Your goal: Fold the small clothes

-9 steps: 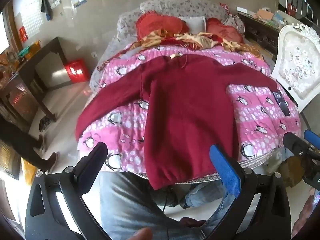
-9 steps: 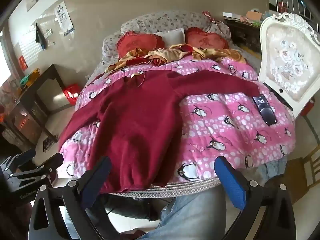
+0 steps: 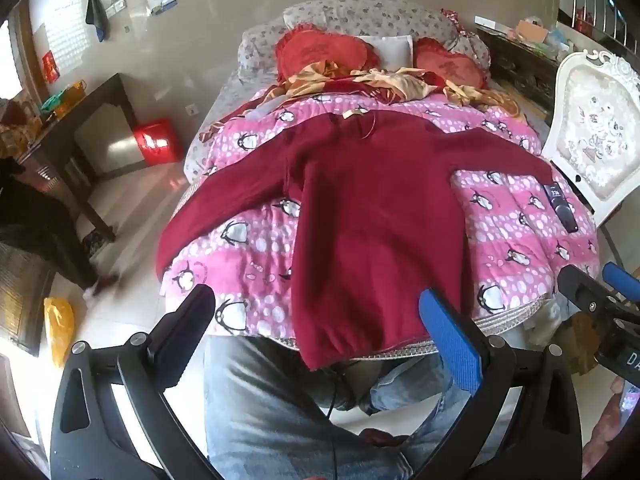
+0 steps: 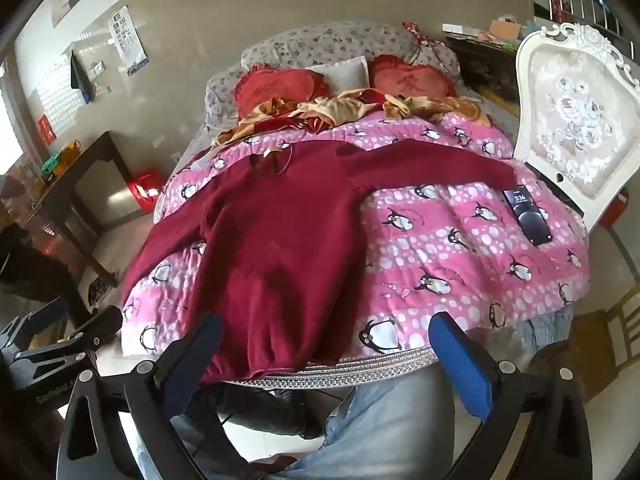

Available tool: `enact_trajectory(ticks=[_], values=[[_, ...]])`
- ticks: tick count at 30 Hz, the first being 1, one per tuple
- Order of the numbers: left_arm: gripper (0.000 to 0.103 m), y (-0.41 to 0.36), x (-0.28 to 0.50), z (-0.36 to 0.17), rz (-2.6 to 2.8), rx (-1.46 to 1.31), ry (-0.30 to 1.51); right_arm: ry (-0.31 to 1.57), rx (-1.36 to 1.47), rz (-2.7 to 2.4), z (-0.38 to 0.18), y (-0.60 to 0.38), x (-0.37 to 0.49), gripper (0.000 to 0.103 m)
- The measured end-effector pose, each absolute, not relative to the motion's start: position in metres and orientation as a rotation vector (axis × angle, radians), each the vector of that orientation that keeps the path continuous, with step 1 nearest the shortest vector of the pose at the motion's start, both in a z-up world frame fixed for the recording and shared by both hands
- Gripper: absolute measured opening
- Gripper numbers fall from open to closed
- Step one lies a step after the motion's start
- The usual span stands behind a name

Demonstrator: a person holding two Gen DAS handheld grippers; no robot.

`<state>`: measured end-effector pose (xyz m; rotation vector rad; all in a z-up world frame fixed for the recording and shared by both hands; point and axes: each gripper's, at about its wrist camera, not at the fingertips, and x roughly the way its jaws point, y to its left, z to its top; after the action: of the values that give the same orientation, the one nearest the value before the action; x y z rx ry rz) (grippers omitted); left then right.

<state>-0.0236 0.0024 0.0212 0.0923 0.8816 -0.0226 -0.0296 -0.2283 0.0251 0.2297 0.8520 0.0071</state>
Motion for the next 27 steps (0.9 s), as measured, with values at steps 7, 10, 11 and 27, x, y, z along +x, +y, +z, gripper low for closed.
enact_trajectory(ticks=[7,10,11,27], values=[[0.103,0.002,-0.031,0.024,-0.015,0.096,0.883,0.862,0.231,0.006,0.03,-0.229,-0.035,0.102],[0.103,0.002,-0.03,0.024,-0.016,0.096,0.883,0.864,0.233,0.008,0.029,-0.23,-0.035,0.102],[0.103,0.002,-0.03,0.024,-0.015,0.097,0.883,0.864,0.234,0.008,0.03,-0.229,-0.036,0.102],[0.103,-0.004,-0.024,0.015,-0.101,0.08,0.973,0.894,0.223,0.009,0.026,-0.226,-0.031,0.102]])
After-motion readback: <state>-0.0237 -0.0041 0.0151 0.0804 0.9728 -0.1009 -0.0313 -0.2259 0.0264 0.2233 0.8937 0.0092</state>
